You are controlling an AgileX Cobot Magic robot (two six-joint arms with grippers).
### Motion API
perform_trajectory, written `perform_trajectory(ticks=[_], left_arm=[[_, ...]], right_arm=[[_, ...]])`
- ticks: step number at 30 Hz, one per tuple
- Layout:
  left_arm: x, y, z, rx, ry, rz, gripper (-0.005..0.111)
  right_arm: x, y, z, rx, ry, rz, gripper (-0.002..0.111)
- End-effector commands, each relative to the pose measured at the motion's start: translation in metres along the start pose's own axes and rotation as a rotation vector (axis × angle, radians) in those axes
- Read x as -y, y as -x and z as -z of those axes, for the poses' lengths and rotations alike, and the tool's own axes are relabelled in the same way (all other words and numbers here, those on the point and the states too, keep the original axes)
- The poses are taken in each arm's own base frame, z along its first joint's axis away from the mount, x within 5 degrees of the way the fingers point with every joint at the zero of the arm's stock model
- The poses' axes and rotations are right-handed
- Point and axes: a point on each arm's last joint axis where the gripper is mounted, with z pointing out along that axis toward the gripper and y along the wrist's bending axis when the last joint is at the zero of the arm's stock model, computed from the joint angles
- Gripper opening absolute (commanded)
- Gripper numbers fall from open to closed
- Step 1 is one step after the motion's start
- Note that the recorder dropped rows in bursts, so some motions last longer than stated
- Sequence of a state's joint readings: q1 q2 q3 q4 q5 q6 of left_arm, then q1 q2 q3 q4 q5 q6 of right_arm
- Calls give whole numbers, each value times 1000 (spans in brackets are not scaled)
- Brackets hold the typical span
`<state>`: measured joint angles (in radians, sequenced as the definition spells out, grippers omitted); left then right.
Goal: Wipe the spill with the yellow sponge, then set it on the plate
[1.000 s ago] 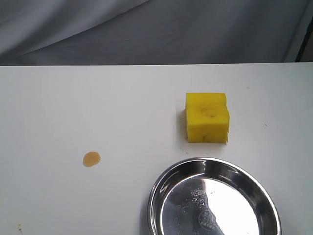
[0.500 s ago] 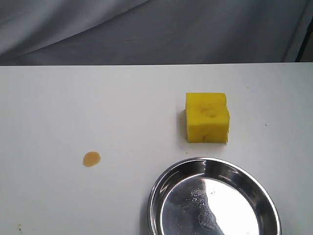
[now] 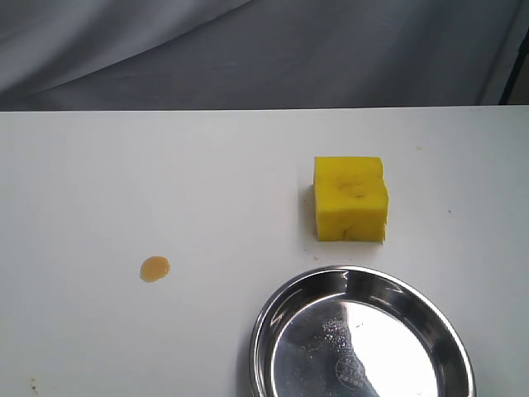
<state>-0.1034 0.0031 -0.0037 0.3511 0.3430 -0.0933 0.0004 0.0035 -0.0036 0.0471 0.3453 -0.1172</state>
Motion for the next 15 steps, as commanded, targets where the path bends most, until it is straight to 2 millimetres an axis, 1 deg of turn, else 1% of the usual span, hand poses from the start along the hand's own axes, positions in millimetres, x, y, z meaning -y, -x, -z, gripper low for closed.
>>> perform_trajectory(ticks=[1,6,8,9,10,12,15], left_arm=[[0,-1,0,4,-5,-1,0],[0,-1,0,4,-5,-1,0],[0,-1,0,4,-5,-1,0],[0,-1,0,4,-5,-1,0],[0,-1,0,4,-5,-1,0],[0,-1,0,4,-5,-1,0],[0,-1,0,4,-5,-1,0]], right_arm=[[0,-1,0,4,2,-2,0],[0,0,0,6,0,12,0],[3,2,0,35,-37,141,0],[4,4,0,50,-50,174,0],[4,10,1,115,-55,176,0],[3,20,2,235,-48,104,0],[5,36,8,426,-41,-68,0]])
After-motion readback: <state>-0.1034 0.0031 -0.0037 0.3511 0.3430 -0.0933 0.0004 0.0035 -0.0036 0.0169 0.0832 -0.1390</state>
